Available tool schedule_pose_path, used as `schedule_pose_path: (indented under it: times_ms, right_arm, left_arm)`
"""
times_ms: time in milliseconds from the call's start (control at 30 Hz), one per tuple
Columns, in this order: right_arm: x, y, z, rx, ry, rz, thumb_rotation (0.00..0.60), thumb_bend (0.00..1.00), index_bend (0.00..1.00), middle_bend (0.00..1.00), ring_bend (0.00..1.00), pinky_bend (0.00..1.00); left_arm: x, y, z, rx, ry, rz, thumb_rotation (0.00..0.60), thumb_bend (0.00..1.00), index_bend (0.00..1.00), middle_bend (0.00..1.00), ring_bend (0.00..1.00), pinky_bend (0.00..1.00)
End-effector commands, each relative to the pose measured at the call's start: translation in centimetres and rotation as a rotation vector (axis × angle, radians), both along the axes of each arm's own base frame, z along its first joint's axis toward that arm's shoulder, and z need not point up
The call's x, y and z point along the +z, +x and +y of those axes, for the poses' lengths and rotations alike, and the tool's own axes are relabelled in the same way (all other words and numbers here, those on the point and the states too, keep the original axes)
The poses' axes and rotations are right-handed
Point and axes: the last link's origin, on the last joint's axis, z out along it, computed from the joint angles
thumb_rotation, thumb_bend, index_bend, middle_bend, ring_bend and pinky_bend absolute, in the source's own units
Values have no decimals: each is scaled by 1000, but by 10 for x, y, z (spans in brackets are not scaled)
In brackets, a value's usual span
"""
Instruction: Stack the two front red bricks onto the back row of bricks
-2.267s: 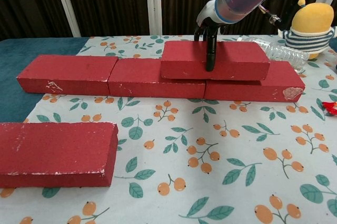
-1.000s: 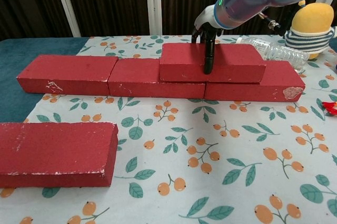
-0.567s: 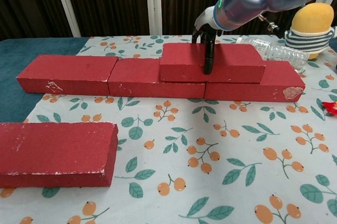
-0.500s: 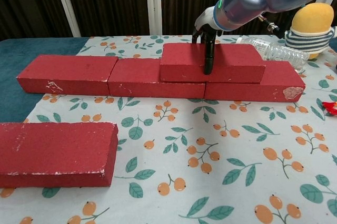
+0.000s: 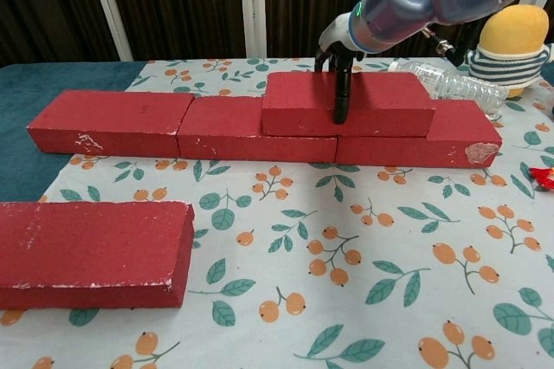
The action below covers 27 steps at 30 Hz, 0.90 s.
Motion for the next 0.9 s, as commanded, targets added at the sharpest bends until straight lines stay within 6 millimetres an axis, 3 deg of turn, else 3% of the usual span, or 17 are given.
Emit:
schedule_pose_path:
  times_ms: [33,367,900]
  right_arm:
    - [0,0,1,-7,2,-4,600,63,136,127,0,0]
    - [3,3,1,-25,-1,-20,600,63,6,23,0,0]
    - [9,9,4,-25,1,-28,600,63,0,0,0,0]
  left_arm:
    - [0,0,0,0,1,1,600,0,203,139,14,75]
    - [0,0,0,4,6,5,600,0,212,139,14,75]
    - [1,-1,0,10,14,8,600,0,212,139,14,75]
